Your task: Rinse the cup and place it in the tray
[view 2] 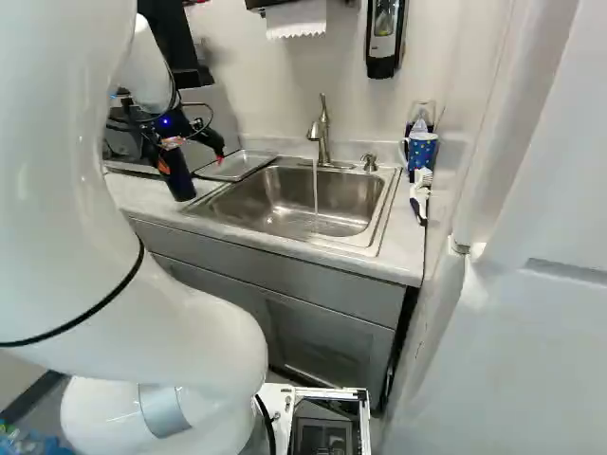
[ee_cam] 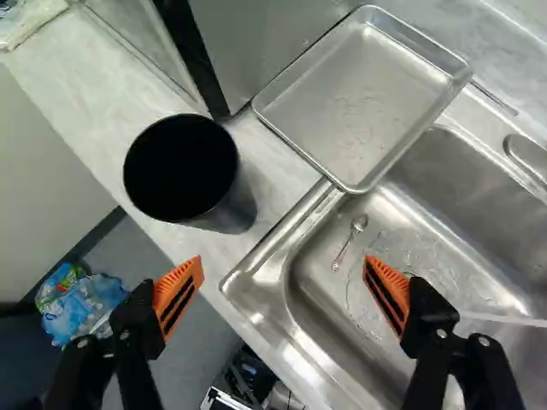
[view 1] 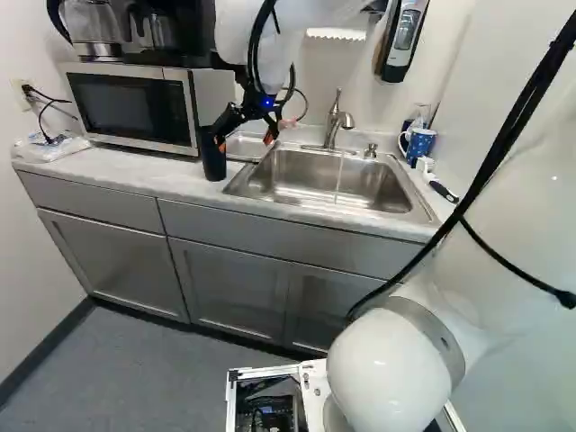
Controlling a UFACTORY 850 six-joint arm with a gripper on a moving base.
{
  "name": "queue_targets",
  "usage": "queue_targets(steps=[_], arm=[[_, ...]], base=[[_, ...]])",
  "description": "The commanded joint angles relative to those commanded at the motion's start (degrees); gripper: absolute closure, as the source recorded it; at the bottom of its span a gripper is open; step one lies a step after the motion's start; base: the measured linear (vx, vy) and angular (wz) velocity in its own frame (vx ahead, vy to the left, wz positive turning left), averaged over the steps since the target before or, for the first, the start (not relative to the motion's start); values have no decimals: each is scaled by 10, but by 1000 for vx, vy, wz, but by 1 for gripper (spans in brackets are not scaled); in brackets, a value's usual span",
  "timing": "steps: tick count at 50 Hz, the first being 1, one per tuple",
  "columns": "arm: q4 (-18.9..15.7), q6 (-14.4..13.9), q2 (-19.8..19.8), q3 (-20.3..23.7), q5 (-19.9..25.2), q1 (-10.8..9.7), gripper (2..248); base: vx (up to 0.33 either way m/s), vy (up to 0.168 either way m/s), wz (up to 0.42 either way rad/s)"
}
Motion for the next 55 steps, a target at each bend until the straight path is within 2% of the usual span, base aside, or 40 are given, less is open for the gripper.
queue_targets(steps=[11, 26, 41, 55], arm=[[0, 0, -3, 3, 7, 20, 3], [0, 0, -22, 5, 33, 21, 3], [0, 0, -37, 13, 86, 29, 3], [0, 0, -35, 34, 142, 41, 3]], base=[[0, 0, 0], [0, 0, 0], [0, 0, 0], [0, 0, 0]])
